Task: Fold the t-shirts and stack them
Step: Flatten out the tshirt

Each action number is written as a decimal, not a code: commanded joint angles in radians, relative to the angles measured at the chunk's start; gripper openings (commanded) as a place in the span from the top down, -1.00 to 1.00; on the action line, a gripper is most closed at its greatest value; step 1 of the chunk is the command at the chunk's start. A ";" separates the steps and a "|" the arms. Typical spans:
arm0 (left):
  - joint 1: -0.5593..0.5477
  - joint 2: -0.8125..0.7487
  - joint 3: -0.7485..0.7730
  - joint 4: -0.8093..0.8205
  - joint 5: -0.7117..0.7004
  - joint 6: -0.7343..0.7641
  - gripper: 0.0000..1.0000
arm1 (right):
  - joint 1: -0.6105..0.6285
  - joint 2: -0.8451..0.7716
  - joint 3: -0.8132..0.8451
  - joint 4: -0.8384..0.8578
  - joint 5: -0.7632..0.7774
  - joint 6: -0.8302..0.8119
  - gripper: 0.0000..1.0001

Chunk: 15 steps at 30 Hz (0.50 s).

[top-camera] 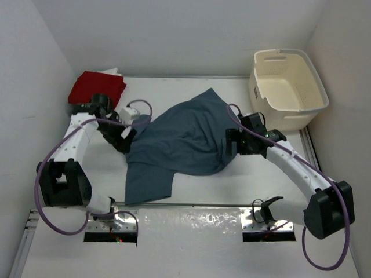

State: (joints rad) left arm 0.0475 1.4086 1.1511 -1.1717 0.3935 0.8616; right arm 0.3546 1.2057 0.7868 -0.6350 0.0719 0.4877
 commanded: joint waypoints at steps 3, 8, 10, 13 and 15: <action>0.067 0.177 0.197 0.338 -0.127 -0.351 -0.84 | 0.197 0.135 0.303 0.097 0.043 -0.225 -0.93; 0.325 0.193 0.159 0.512 -0.070 -0.516 -0.77 | 0.486 0.489 0.560 0.090 0.013 -0.372 -0.84; 0.357 0.167 0.112 0.567 -0.145 -0.533 -0.78 | 0.633 0.569 0.633 0.148 -0.021 -0.441 -0.84; 0.489 0.127 0.066 0.599 -0.160 -0.578 -0.79 | 0.753 0.786 0.860 0.136 -0.096 -0.463 -0.88; 0.560 0.116 0.059 0.597 -0.131 -0.608 -0.79 | 0.786 0.949 1.023 0.159 -0.125 -0.408 -0.89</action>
State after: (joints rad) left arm 0.5377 1.5898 1.2156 -0.6476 0.2554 0.3435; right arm 1.1042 2.0491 1.6600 -0.5083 0.0216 0.0952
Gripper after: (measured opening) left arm 0.893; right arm 0.942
